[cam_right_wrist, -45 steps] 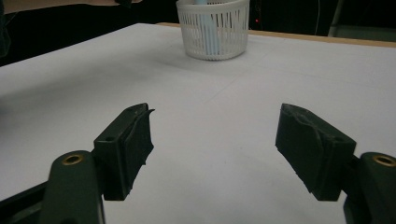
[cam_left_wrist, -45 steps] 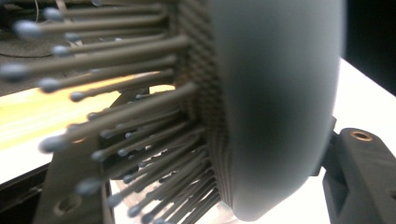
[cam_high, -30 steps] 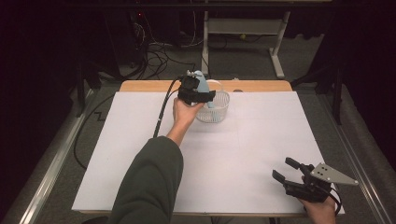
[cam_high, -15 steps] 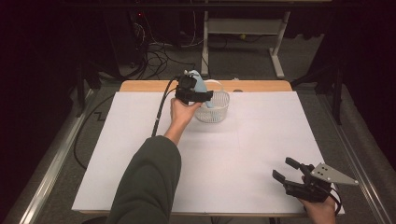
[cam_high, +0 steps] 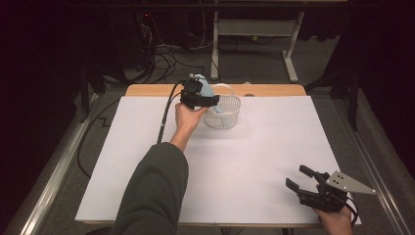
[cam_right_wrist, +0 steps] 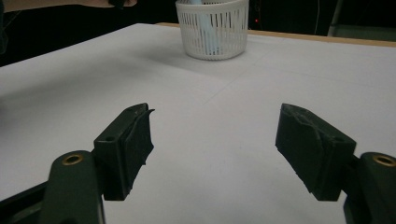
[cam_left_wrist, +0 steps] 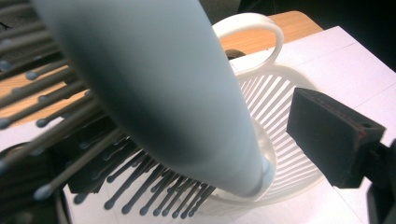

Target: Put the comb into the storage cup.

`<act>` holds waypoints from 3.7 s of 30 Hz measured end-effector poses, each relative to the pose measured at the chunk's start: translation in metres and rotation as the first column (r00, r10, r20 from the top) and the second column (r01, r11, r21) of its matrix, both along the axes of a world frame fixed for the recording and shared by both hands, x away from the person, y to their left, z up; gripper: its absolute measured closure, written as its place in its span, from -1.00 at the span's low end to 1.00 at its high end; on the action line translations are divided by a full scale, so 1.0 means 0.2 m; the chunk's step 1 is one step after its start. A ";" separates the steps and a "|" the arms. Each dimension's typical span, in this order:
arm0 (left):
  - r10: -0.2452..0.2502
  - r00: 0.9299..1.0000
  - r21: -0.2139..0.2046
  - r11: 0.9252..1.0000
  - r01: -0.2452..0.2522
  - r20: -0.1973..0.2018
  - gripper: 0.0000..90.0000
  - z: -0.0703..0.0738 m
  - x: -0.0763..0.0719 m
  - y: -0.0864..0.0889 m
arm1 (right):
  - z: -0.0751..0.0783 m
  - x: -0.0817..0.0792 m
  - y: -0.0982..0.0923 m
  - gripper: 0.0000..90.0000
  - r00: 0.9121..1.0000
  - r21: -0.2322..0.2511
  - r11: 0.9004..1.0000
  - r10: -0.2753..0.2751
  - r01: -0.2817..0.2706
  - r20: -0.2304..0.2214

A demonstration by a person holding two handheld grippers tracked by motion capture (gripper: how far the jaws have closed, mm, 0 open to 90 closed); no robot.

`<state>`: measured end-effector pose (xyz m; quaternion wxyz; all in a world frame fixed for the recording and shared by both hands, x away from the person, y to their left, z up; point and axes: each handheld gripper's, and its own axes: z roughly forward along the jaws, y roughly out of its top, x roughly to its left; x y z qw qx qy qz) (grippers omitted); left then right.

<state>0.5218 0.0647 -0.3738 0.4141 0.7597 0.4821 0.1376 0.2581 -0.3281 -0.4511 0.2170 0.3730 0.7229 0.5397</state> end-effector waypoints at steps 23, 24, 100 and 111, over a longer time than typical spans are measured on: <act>0.012 1.000 0.001 1.000 -0.012 -0.012 -0.72 -0.06 -0.03 0.06 | 0.00 0.00 0.00 -0.39 1.000 -0.003 1.000 -0.003 0.003 0.002; 0.011 1.000 0.004 1.000 -0.011 -0.009 -0.72 -0.06 -0.03 0.06 | 0.00 0.00 0.00 -0.39 1.000 -0.004 1.000 -0.002 0.002 0.002; 0.006 0.996 -0.022 1.000 -0.004 0.092 -0.71 0.05 -0.27 0.26 | 0.00 0.00 0.00 -0.40 1.000 -0.008 1.000 -0.006 0.006 0.008; 0.007 0.995 -0.022 1.000 -0.005 0.096 -0.71 0.07 -0.30 0.32 | 0.00 0.00 0.00 -0.40 1.000 -0.006 1.000 -0.009 0.009 0.006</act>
